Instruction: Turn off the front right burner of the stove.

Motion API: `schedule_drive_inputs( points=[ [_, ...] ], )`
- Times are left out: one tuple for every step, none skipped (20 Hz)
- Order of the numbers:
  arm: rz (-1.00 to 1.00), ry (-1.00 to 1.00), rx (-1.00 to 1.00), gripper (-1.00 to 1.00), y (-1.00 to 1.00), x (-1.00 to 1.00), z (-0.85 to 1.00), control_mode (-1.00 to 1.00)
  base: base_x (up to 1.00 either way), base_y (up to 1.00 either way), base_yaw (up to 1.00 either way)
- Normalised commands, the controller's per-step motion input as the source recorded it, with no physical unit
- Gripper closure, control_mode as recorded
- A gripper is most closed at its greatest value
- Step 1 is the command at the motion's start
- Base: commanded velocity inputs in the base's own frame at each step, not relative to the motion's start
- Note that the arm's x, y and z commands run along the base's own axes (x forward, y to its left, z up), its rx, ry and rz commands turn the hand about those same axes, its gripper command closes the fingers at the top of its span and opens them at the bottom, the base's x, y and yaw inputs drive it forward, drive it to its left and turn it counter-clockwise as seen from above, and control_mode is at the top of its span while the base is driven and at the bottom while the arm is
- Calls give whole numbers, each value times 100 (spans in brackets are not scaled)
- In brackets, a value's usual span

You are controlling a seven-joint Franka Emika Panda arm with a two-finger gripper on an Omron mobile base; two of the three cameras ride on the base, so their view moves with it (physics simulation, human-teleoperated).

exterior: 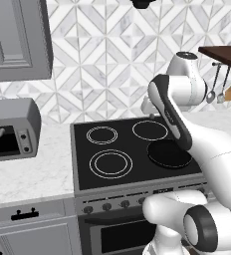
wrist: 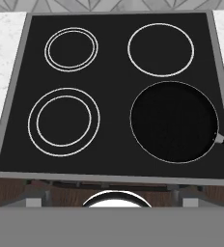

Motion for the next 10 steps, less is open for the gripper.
schedule_drive_inputs(
  points=[
    [0,0,0,-100,0,0,0,-100,0,0,0],
    [0,0,0,-100,0,0,0,-100,0,0,0],
    [0,0,0,-100,0,0,0,-100,0,0,0],
    [0,0,0,-100,0,0,0,-100,0,0,0],
    [0,0,0,-100,0,0,0,-100,0,0,0],
    [0,0,0,-100,0,0,0,-100,0,0,0],
    [0,0,0,-100,0,0,0,-100,0,0,0],
    [0,0,0,-100,0,-6,0,-100,0,0,0],
    [0,0,0,-100,0,-14,0,-100,0,0,0],
    [0,0,0,-100,0,-16,0,-100,0,0,0]
  ],
)
